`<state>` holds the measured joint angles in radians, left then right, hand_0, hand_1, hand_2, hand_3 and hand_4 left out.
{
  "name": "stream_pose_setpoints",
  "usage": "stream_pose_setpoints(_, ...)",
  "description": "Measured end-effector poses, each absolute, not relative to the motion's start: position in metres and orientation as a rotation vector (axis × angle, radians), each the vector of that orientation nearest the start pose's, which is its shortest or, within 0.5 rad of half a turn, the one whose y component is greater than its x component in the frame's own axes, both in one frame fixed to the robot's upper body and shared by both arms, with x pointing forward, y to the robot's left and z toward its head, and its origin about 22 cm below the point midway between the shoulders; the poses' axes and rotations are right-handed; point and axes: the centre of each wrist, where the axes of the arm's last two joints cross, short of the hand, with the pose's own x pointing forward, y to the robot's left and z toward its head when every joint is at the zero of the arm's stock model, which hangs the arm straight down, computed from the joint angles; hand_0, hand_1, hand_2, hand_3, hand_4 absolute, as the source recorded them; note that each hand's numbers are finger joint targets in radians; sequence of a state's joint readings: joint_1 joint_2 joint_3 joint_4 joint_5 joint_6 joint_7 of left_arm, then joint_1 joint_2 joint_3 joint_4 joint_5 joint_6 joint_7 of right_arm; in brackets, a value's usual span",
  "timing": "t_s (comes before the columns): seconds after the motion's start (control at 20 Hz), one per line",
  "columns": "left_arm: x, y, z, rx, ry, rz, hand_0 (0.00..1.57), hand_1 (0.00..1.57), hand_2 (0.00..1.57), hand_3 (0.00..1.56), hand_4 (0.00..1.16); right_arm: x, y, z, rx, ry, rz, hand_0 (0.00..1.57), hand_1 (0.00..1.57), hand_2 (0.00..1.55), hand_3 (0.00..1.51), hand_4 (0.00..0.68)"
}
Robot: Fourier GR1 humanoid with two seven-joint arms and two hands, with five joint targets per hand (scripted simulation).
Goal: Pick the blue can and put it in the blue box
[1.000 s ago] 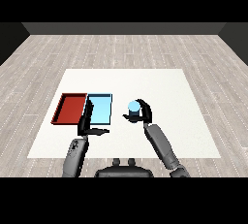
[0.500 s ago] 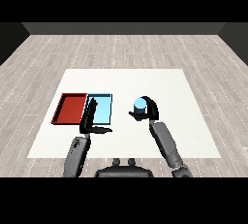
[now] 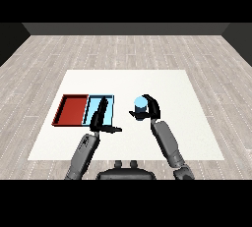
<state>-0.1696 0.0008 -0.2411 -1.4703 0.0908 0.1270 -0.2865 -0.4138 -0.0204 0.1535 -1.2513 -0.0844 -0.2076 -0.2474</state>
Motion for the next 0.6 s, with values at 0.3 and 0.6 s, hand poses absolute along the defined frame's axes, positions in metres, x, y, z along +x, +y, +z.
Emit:
stream_pose_setpoints(0.3,0.274,0.126,0.013,-0.239,-1.887,-0.113,0.00,0.00,0.00,0.00,0.00,0.327,-0.136,0.036,0.115,-1.890,0.095,1.45,1.45,1.47,1.38,0.547)
stream_pose_setpoints(0.6,0.282,0.119,0.003,-0.247,-1.860,-0.134,0.00,0.00,0.00,0.00,0.00,0.327,-0.131,0.042,0.148,-1.891,0.105,1.44,1.44,1.46,1.36,0.551)
